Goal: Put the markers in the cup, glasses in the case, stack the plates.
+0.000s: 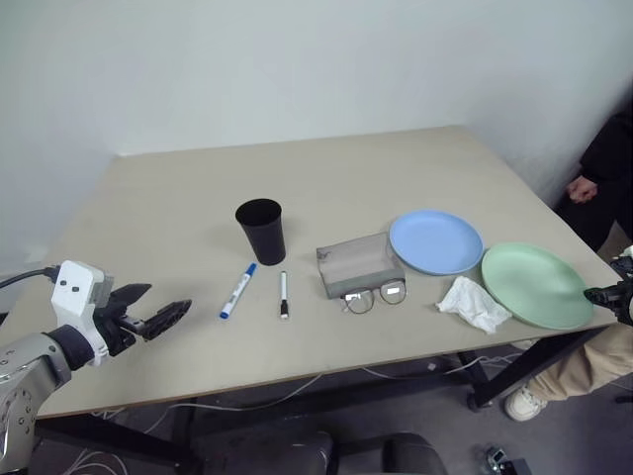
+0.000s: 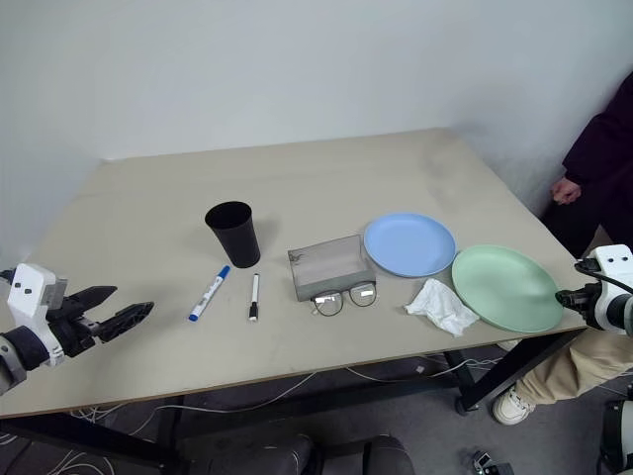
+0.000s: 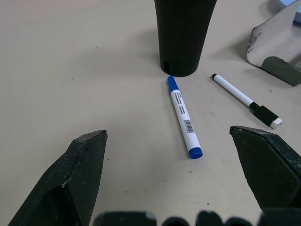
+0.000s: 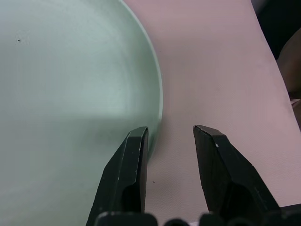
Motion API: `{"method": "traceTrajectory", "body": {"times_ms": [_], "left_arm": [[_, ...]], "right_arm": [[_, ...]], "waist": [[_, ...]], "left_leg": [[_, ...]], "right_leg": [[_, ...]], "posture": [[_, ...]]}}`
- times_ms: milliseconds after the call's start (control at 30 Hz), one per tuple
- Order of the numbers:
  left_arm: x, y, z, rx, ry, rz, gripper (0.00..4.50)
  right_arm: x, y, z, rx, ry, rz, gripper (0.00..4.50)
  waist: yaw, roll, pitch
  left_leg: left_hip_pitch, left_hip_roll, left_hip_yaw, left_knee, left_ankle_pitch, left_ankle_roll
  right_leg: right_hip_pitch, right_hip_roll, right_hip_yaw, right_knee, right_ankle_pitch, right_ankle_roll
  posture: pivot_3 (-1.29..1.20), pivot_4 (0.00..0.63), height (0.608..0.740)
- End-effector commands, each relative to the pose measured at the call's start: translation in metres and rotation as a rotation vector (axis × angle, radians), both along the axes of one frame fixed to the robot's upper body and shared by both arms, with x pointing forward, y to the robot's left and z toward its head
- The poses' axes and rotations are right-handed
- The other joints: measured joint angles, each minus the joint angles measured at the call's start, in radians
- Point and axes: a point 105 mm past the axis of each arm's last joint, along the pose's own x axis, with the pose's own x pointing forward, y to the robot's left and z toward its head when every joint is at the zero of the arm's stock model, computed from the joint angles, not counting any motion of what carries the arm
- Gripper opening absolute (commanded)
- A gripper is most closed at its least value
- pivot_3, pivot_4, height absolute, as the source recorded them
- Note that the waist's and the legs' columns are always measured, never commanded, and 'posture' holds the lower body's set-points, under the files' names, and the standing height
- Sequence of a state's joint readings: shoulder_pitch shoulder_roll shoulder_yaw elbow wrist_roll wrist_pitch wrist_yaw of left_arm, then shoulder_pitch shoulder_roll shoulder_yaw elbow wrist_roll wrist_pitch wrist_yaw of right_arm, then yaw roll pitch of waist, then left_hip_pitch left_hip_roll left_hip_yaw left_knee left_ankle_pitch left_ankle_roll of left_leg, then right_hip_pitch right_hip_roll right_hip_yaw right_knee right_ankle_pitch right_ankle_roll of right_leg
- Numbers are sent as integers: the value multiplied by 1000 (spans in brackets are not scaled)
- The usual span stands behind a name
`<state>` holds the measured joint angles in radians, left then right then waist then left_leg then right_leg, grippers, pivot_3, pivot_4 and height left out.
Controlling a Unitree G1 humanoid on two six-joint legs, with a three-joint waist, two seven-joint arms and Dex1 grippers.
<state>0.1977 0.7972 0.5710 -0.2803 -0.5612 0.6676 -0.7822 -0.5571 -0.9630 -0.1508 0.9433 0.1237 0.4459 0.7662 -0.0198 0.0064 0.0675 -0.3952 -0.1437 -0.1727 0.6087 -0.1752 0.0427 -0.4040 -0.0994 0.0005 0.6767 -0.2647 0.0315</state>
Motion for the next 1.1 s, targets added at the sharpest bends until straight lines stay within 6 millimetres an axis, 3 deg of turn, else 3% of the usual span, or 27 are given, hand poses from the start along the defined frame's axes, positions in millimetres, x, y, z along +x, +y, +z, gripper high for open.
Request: {"method": "traceTrajectory", "body": {"times_ms": [33,367,467,567,733,933,1100], "left_arm": [[-2,-7,9,39,-45,-78,4464],[-4,-11,10,40,-64,-100,4464],[-4,-10,9,42,-65,-96,4500],[-5,-10,9,42,-66,-91,4500],[-5,-10,9,42,-66,-83,4500],[-5,-10,9,43,-69,-76,4500],[-4,-9,10,44,-74,-68,4500]], "right_arm": [[9,5,10,91,-49,-38,1631],[18,20,5,210,-33,-80,1631],[20,25,2,235,-26,-90,1097],[22,29,0,240,-18,-91,148],[25,27,1,244,-27,-139,67],[39,28,21,289,-108,-182,67],[61,36,69,390,-251,-193,67]], "waist": [[-2,0,0],[-1,1,-1],[-3,1,-1],[-5,0,-1],[-5,-3,-5],[-6,-3,-5],[-9,-1,-4]], "left_leg": [[0,0,0,0,0,0],[0,0,0,0,0,0],[0,0,1,0,0,1],[0,1,1,0,0,1],[1,2,1,1,0,0],[1,2,1,2,0,0],[0,2,3,2,0,0]], "right_leg": [[0,0,0,0,0,0],[0,0,0,0,0,0],[0,0,1,0,0,0],[0,2,1,0,1,0],[1,4,2,0,1,-1],[1,4,4,0,3,-1],[-1,6,7,0,4,-1]], "posture": [[0,0,740],[0,0,740],[0,0,740],[0,0,740],[0,0,740],[0,0,740],[0,0,740]]}}
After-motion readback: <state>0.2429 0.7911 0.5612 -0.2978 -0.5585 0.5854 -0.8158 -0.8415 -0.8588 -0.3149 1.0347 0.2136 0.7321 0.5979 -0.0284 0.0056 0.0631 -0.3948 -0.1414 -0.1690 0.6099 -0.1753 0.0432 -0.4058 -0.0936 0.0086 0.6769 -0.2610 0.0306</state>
